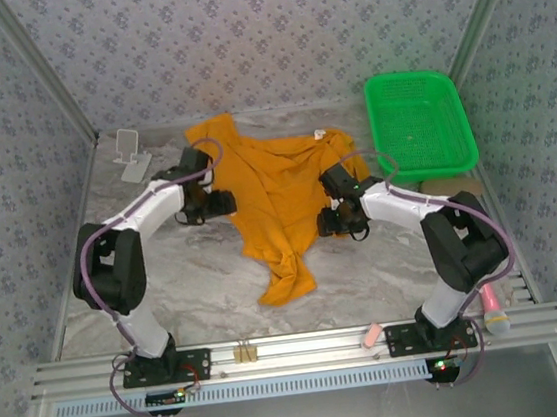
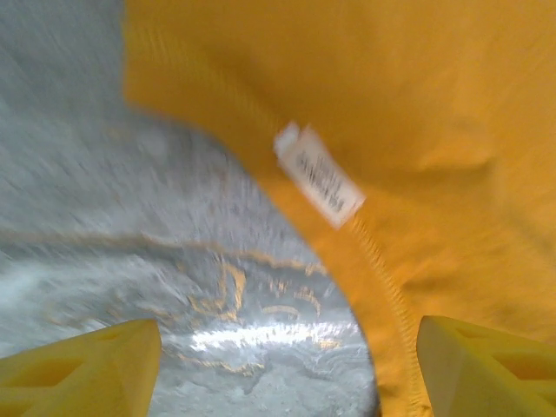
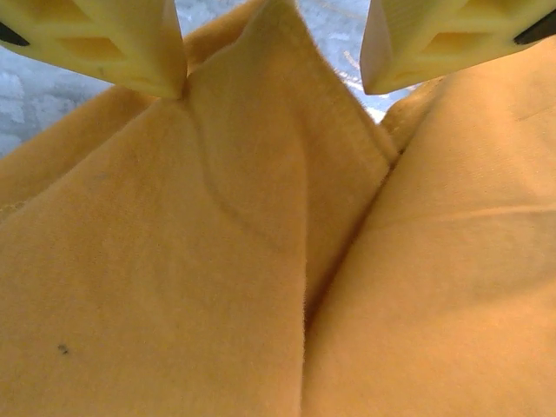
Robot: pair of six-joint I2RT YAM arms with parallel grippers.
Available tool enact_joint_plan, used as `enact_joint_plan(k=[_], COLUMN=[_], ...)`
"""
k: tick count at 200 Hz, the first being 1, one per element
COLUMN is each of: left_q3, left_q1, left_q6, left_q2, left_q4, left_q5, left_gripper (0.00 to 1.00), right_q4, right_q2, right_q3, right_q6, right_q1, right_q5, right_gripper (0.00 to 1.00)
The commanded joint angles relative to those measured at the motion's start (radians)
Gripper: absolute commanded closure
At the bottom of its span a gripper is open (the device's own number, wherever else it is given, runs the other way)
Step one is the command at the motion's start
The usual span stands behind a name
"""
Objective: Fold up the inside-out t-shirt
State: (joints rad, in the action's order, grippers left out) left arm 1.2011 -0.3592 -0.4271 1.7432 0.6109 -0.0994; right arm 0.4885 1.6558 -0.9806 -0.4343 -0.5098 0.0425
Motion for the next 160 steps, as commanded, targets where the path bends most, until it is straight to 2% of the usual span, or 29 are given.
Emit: enact_joint_plan(k=[1, 11, 21, 37, 48, 62, 84, 102, 124, 130, 135, 141, 150, 154, 160], left_q3=[-0.057, -0.068, -0.083, -0.109, -0.144, -0.169, -0.175, -0.204, -0.235, -0.233, -0.238, -0.240, -0.249, -0.256, -0.264], left_q1=[-0.084, -0.126, -0.159, -0.185, -0.184, -0.172, -0.117, -0.036, 0.044, 0.053, 0.053, 0.050, 0.025, 0.010, -0.019], left_q6=[-0.104, -0.118, -0.133, -0.176, -0.189, -0.165, -0.099, -0.066, -0.024, -0.014, -0.008, -0.013, -0.029, -0.041, -0.066], left_q2=[-0.009, 0.003, 0.017, 0.031, 0.026, 0.019, -0.005, -0.071, -0.156, -0.177, -0.194, -0.211, -0.233, -0.239, -0.247], left_q4=[-0.138, -0.156, -0.157, -0.135, -0.146, -0.144, -0.086, -0.064, -0.048, -0.042, -0.042, -0.042, -0.061, -0.072, -0.083], left_q5=[-0.072, -0.066, -0.040, 0.070, 0.108, 0.134, 0.164, 0.171, 0.152, 0.125, 0.099, 0.066, -0.015, -0.053, -0.090], left_gripper=[0.23, 0.23, 0.28, 0.55, 0.73, 1.00, 1.00, 1.00, 1.00, 1.00, 1.00, 0.91, 0.64, 0.59, 0.57], right_q4=[-0.130, -0.132, -0.123, -0.098, -0.081, -0.049, 0.056, 0.187, 0.255, 0.262, 0.261, 0.256, 0.234, 0.226, 0.219], right_q2=[0.051, 0.066, 0.065, 0.031, 0.001, -0.035, -0.065, -0.062, -0.063, -0.064, -0.068, -0.076, -0.094, -0.102, -0.120], right_q3=[0.017, 0.011, 0.009, 0.015, 0.019, 0.006, -0.051, -0.104, -0.111, -0.113, -0.113, -0.113, -0.107, -0.104, -0.104], right_q6=[0.011, 0.009, 0.006, -0.009, -0.011, -0.011, 0.006, 0.004, 0.009, 0.021, 0.033, 0.045, 0.069, 0.076, 0.080], right_q1=[0.005, 0.000, -0.008, -0.008, -0.003, 0.008, 0.018, 0.031, 0.054, 0.061, 0.062, 0.062, 0.058, 0.054, 0.048], right_q5=[0.027, 0.019, -0.016, -0.081, -0.088, -0.080, -0.093, -0.179, -0.318, -0.321, -0.307, -0.288, -0.232, -0.207, -0.180], right_gripper=[0.46, 0.52, 0.71, 0.90, 0.92, 0.92, 0.89, 0.87, 0.87, 0.84, 0.78, 0.68, 0.60, 0.58, 0.55])
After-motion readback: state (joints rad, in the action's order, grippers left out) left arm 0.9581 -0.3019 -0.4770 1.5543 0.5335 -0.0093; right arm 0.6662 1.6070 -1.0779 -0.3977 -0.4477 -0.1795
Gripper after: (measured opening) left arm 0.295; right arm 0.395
